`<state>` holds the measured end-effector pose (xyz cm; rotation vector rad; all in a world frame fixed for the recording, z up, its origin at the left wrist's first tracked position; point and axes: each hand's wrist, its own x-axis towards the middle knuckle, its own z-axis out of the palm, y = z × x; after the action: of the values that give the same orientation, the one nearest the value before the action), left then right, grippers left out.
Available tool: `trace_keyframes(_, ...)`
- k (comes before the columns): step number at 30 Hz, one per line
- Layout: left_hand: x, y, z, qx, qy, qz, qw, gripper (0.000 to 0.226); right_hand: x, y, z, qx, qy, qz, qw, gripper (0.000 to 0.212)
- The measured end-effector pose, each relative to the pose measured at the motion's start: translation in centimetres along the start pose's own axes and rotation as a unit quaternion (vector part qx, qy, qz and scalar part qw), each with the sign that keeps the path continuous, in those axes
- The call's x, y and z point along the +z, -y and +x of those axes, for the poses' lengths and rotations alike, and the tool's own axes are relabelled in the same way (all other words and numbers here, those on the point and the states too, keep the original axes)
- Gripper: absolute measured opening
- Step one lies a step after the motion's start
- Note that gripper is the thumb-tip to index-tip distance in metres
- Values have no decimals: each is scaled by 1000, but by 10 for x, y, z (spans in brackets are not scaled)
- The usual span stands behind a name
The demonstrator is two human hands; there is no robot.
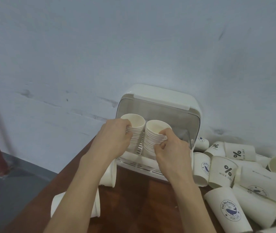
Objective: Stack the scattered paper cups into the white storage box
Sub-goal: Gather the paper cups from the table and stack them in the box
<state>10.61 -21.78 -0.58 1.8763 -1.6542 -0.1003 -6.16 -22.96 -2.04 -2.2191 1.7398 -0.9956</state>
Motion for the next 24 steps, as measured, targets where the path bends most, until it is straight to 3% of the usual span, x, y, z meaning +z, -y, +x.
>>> trace_keyframes(6,-10,-1,-6,-2,21,-24,999,32,-10,11,-3,-8,1,0,1000,49)
trace_keyframes(9,-25,-4,-18,11,-15,-58,998,37,-20,22,-13,-8,-5,-6,1000,59)
trace_keyframes(13,-46,-3,-50,33,-38,-57,997,30,-31,30,-36,-23,-18,16,999,56)
trace_keyframes(18,-54,17,-101,30,18,-1,999,27,-44,27,-80,-11,-21,50,998,50)
trace_keyframes(24,-46,26,-148,-15,137,168,976,44,-58,24,-130,-9,20,11,1000,46)
